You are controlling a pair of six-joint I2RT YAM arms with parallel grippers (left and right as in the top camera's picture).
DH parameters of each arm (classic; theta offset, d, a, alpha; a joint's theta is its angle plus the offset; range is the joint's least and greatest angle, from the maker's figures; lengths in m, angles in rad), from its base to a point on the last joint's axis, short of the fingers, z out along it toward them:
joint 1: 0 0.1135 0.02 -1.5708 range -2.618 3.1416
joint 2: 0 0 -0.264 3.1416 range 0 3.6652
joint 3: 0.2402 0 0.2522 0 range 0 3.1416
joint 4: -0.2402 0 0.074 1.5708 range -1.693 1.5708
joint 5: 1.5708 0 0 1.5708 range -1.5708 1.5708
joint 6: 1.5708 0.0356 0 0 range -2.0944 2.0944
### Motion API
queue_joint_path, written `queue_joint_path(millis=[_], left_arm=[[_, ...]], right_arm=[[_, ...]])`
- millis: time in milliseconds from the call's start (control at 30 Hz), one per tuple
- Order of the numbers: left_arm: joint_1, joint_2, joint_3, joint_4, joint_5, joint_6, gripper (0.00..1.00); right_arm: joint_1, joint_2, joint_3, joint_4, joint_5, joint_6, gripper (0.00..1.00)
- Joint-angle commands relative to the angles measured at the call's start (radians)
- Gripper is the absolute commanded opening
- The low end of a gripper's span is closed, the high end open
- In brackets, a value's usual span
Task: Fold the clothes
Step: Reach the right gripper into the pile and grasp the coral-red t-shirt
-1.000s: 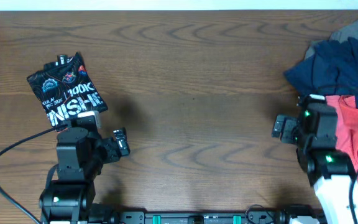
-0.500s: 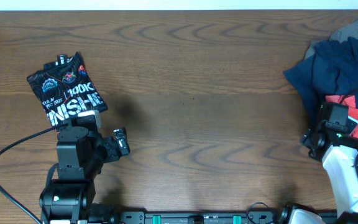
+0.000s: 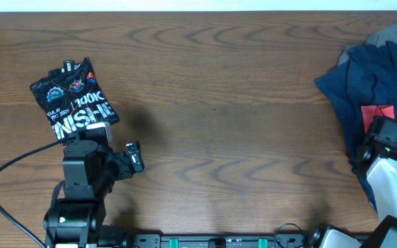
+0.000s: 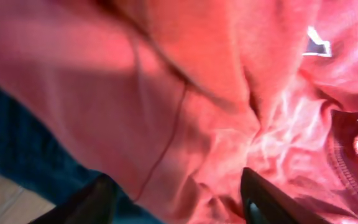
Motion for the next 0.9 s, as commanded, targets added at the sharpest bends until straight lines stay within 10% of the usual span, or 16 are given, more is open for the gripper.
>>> queue_joint_path(millis=[0, 400, 867], left_arm=[[0.006, 0.0, 0.022, 0.001, 0.01, 0.013, 0.98], [0.006, -0.001, 0.022, 0.001, 0.01, 0.013, 0.98], [0.006, -0.001, 0.022, 0.016, 0.01, 0.013, 0.98]], right_arm=[[-0.025, 0.01, 0.005, 0.011, -0.003, 0.017, 0.54], [-0.025, 0.013, 0.003, 0.018, -0.025, 0.017, 0.02], [-0.023, -0.173, 0.251, -0.106, -0.471, -0.199, 0.01]])
